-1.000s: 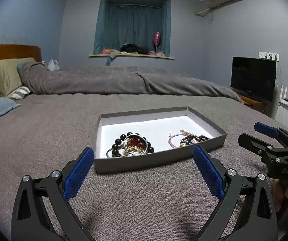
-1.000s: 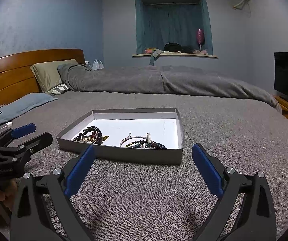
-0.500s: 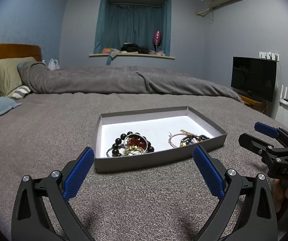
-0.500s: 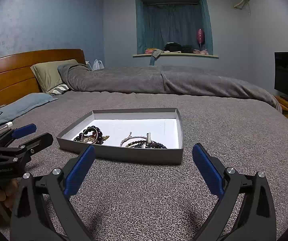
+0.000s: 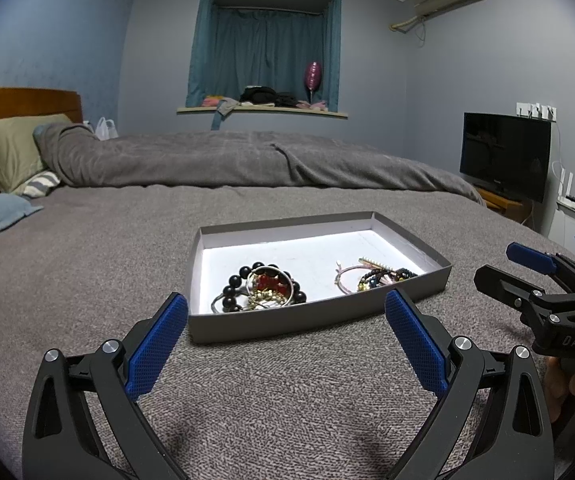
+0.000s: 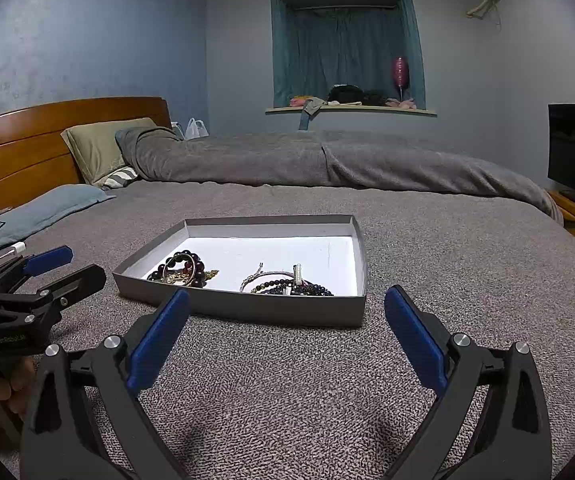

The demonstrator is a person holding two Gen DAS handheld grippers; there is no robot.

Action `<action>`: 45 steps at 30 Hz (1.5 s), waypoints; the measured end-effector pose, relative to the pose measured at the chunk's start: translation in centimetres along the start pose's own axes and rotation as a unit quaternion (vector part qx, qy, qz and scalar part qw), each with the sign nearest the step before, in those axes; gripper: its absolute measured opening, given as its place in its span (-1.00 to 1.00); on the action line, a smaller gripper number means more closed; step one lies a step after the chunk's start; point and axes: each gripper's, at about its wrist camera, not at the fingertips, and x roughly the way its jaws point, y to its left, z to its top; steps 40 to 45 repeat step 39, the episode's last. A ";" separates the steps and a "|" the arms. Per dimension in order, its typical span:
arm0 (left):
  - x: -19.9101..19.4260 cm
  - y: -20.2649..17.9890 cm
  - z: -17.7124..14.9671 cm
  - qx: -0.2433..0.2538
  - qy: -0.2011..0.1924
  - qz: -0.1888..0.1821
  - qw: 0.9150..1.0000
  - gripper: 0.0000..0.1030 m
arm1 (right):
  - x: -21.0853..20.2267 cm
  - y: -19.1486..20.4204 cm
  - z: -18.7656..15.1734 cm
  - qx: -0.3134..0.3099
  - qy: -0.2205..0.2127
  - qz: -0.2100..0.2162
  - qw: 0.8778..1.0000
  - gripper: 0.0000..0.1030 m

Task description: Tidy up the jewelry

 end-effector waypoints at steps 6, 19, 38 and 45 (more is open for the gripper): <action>0.0 0.0 0.0 0.000 0.000 0.000 1.000 0.90 | 0.0 0.0 0.0 0.000 0.000 0.000 1.000 0.88; 0.1 -0.1 0.0 0.000 0.002 0.000 1.000 0.90 | 0.0 0.0 0.0 0.000 0.001 0.000 1.000 0.88; 0.3 0.1 0.0 -0.001 0.006 -0.002 1.000 0.90 | -0.1 -0.1 0.1 0.000 0.001 0.001 1.000 0.88; 0.3 0.1 0.0 -0.001 0.005 -0.002 1.000 0.90 | -0.1 -0.1 0.1 0.001 0.001 0.000 1.000 0.88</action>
